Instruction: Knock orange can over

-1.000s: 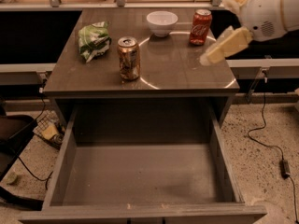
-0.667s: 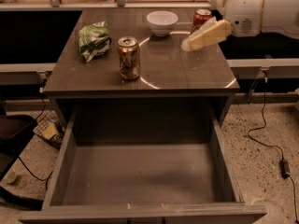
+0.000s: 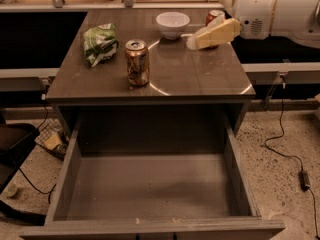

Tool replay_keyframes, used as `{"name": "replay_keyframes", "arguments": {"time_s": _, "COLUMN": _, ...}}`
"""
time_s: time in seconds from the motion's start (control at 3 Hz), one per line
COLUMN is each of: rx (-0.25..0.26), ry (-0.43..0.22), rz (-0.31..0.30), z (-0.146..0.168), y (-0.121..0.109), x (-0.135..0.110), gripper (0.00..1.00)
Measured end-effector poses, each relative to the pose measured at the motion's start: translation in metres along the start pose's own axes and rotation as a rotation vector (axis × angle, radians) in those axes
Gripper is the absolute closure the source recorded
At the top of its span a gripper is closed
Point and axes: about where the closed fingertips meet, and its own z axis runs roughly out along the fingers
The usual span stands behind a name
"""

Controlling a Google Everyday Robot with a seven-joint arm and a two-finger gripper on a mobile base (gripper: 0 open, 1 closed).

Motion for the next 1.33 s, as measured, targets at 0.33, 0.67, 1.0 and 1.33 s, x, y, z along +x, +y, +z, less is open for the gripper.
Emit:
{"name": "replay_keyframes", "arguments": {"time_s": 0.33, "rx": 0.009, "ry": -0.046, "rz": 0.080, "z": 0.015, "y": 0.004, "x": 0.025, "gripper": 0.00}}
{"name": "replay_keyframes", "arguments": {"time_s": 0.67, "rx": -0.022, "ry": -0.062, "rz": 0.147, "z": 0.054, "y": 0.015, "x": 0.055, "gripper": 0.00}}
{"name": "replay_keyframes", "arguments": {"time_s": 1.0, "rx": -0.079, "ry": -0.090, "rz": 0.182, "z": 0.098, "y": 0.022, "x": 0.074, "gripper": 0.00}}
{"name": "replay_keyframes", "arguments": {"time_s": 1.33, "rx": -0.139, "ry": -0.087, "rz": 0.191, "z": 0.138, "y": 0.030, "x": 0.084, "gripper": 0.00}}
